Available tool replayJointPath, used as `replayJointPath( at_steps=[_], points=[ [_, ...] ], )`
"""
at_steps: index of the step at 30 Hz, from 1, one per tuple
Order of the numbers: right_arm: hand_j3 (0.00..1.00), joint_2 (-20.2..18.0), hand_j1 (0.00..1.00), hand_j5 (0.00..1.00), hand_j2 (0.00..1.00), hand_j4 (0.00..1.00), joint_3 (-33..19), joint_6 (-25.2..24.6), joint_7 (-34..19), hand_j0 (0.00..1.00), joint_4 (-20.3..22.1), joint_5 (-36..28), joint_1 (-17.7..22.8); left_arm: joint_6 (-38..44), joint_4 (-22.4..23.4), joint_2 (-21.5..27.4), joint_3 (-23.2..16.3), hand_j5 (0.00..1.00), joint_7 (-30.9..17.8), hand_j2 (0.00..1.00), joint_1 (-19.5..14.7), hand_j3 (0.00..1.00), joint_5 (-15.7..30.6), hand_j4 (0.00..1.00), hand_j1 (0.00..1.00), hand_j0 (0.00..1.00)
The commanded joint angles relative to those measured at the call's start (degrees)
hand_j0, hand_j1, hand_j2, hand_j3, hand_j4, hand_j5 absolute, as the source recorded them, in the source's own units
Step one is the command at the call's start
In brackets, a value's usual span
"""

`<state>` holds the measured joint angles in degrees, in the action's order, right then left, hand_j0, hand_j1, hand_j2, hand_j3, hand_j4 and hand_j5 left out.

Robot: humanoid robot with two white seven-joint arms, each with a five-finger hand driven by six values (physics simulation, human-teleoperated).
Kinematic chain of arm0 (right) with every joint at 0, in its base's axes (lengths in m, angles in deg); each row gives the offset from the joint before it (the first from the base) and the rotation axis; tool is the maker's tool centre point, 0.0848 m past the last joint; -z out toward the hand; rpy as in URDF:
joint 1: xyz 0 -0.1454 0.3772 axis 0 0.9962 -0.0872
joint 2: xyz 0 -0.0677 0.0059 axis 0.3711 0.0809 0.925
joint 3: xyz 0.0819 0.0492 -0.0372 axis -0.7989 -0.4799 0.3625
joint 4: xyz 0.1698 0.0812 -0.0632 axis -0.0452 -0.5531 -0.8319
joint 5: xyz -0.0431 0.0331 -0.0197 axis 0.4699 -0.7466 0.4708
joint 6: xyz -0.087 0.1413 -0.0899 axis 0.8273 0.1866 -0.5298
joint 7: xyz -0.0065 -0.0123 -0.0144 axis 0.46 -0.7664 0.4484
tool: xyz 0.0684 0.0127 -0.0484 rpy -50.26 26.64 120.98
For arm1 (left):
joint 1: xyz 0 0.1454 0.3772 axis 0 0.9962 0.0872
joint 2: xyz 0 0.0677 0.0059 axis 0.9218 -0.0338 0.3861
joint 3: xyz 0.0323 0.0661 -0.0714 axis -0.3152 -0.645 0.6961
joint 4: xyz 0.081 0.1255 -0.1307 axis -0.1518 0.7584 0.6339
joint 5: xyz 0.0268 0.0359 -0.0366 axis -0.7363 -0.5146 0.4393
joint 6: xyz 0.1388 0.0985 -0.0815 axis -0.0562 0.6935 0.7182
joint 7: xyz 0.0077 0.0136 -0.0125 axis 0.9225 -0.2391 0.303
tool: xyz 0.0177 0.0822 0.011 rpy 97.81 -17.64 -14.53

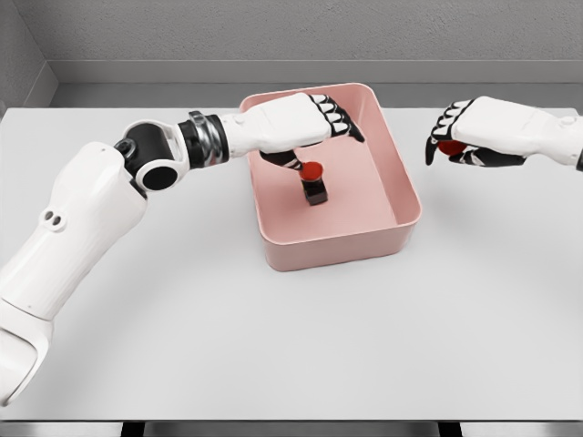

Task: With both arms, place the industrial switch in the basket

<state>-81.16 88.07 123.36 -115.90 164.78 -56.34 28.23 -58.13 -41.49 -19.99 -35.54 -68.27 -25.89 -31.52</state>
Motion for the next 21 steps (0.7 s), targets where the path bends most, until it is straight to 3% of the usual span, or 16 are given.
replayJointPath(
  at_steps=[1, 3, 5, 8, 10, 13, 16, 21],
  points=[
    [0.45, 0.0, 0.45, 0.45, 0.45, 0.45, 0.0, -0.2, 0.0, 0.45, 0.8, -0.4, 0.0, 0.1, -1.1, 0.5, 0.4, 1.00, 0.0, 1.00, 0.1, 1.00, 1.4, 1.00, 1.00, 1.00],
    [0.45, 1.1, 0.45, 0.45, 0.45, 0.45, 0.0, -0.2, -0.3, 0.45, 1.0, -0.4, -0.4, 0.0, -8.6, 10.3, 0.3, 1.00, -0.3, 1.00, 0.4, 1.00, 9.8, 1.00, 1.00, 1.00],
    [0.45, 1.3, 0.45, 0.45, 0.45, 0.45, 0.0, -0.2, -0.8, 0.45, 2.0, -0.4, -0.7, -0.1, -14.0, 18.1, 0.4, 1.00, -0.4, 1.00, 0.9, 1.00, 13.5, 1.00, 1.00, 1.00],
    [0.45, 1.6, 0.45, 0.45, 0.45, 0.45, 0.0, -0.2, -1.0, 0.45, 2.8, -0.4, -0.9, -1.9, -17.4, 28.4, -0.3, 1.00, -0.3, 1.00, 1.1, 1.00, 18.5, 1.00, 1.00, 1.00],
    [0.45, 2.4, 0.45, 0.45, 0.45, 0.45, 0.0, -0.2, -1.0, 0.45, 2.8, -0.4, -1.2, -1.9, -18.5, 32.5, -0.3, 1.00, 0.0, 1.00, 3.4, 1.00, 19.8, 1.00, 1.00, 1.00],
    [0.45, 2.4, 0.45, 0.45, 0.45, 0.45, 0.0, -0.2, -1.0, 0.45, 3.3, -0.4, -1.2, -1.9, -18.4, 36.1, -0.2, 1.00, 0.2, 1.00, 3.5, 1.00, 20.5, 1.00, 1.00, 1.00],
    [0.45, 3.3, 0.45, 0.45, 0.45, 0.45, 0.1, -0.2, -1.1, 0.45, 3.5, -0.4, -1.8, -1.9, -18.5, 35.9, -0.3, 1.00, 0.2, 1.00, 5.3, 1.00, 20.6, 1.00, 1.00, 1.00],
    [0.45, 4.5, 0.45, 0.45, 0.45, 0.45, 0.3, -0.2, -1.4, 0.45, 3.7, -0.4, -2.2, -1.9, -18.3, 35.9, -0.3, 1.00, 0.2, 1.00, 5.4, 1.00, 20.5, 1.00, 1.00, 1.00]
  ],
)
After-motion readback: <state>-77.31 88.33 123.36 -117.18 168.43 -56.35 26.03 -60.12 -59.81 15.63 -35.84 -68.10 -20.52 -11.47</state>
